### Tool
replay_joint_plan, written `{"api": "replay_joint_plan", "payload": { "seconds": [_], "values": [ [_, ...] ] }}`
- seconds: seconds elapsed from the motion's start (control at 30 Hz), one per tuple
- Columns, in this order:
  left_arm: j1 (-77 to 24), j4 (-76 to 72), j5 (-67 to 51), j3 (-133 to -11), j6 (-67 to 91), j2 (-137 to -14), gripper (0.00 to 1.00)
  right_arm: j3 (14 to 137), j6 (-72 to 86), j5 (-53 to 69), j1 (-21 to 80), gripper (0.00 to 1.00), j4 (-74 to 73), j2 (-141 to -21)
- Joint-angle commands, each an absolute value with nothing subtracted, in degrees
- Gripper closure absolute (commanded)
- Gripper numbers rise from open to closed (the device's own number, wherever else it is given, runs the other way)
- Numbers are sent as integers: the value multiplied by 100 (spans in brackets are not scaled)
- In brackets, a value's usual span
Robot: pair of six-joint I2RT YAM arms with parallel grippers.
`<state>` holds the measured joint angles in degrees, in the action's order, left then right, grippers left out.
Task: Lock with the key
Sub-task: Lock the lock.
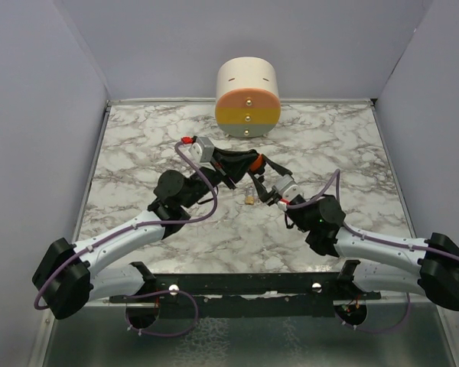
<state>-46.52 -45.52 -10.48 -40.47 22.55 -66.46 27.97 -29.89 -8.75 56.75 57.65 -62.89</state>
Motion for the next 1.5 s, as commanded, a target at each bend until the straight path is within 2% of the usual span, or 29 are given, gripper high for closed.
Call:
{"api": "replay_joint_plan", "payload": {
  "seconds": [0.0, 0.43, 0.8, 1.03, 1.23, 1.47],
  "values": [
    [-4922, -2907, -1619, -3467, 2293, -7226, 100, 3848, -3077, -138, 5936, 99, 7645, -6196],
    [-4939, -3209, -1702, -3056, 2322, -7835, 100, 4483, -3066, -59, 5933, 98, 7841, -6174],
    [-4940, -3376, -1828, -3061, 2224, -7809, 98, 4344, -3104, -131, 5934, 99, 7595, -5962],
    [-4924, -3297, -1718, -3492, 2156, -7210, 86, 3832, -2913, -272, 5941, 99, 7339, -5830],
    [-4898, -2932, -1329, -4062, 1917, -6653, 66, 3382, -2739, -542, 5934, 99, 7108, -5692],
    [-4878, -2804, -1006, -4587, 1691, -6068, 53, 3015, -2554, -775, 5934, 99, 6724, -5778]
  ]
}}
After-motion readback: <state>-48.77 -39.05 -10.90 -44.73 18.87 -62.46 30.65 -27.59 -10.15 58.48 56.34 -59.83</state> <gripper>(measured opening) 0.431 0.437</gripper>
